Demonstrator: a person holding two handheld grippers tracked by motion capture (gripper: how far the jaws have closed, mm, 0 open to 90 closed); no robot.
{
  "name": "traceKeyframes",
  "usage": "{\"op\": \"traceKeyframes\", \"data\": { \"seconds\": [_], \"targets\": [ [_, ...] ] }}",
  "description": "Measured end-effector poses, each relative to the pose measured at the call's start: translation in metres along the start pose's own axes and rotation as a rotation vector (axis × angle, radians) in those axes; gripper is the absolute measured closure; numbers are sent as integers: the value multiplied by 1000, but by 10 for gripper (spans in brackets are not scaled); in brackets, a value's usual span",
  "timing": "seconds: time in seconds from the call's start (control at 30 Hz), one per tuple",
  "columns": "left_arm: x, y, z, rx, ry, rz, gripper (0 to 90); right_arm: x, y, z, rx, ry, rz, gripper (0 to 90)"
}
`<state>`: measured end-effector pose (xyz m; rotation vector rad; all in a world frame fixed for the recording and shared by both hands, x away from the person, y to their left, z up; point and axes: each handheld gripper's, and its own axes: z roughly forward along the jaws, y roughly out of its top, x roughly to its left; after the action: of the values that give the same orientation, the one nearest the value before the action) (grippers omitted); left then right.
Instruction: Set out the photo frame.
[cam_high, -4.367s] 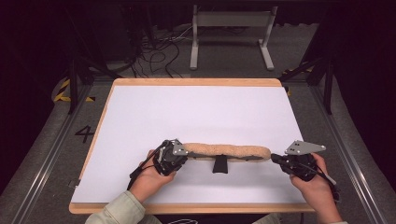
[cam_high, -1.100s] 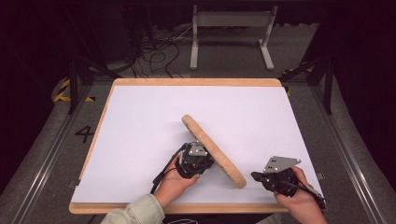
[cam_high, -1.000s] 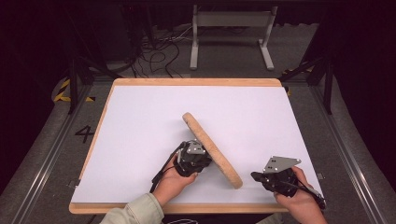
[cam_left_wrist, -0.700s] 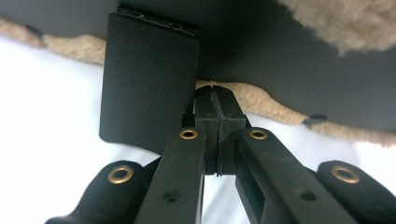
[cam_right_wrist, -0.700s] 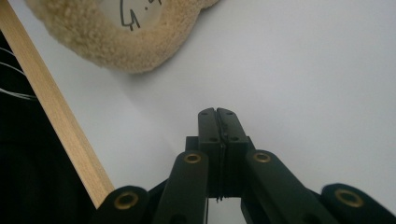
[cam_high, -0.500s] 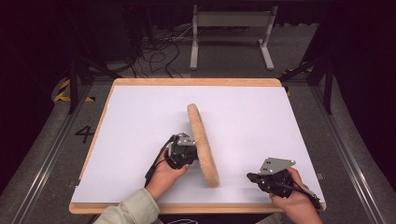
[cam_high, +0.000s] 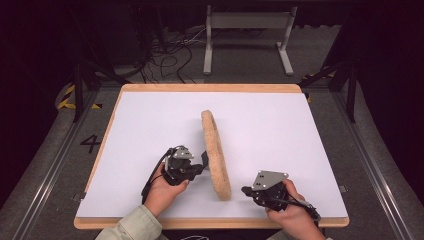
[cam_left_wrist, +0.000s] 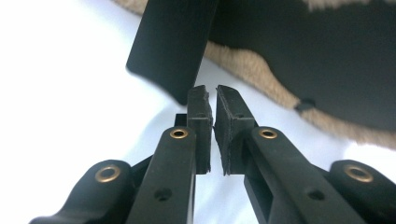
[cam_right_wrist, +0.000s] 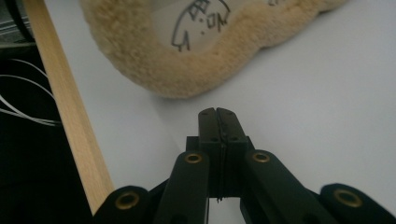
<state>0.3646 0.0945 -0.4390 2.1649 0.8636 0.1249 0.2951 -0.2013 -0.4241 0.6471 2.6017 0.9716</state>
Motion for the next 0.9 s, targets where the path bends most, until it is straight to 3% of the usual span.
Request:
{"op": "traceKeyframes", "data": {
  "seconds": [0.23, 0.4, 0.63, 0.9],
  "targets": [
    [2, -16, -21, -8, -15, -12, 823, 14, 13, 17, 9, 85, -65, 900],
    [-6, -26, -30, 3, -26, 13, 810, 18, 18, 22, 9, 108, -78, 900],
    [-11, -42, -48, -5, -47, 13, 771, 27, 29, 34, -5, 149, -114, 900],
    [-5, -50, -56, -9, -66, -12, 705, 36, 49, 54, -15, 185, -158, 900]
  ]
}}
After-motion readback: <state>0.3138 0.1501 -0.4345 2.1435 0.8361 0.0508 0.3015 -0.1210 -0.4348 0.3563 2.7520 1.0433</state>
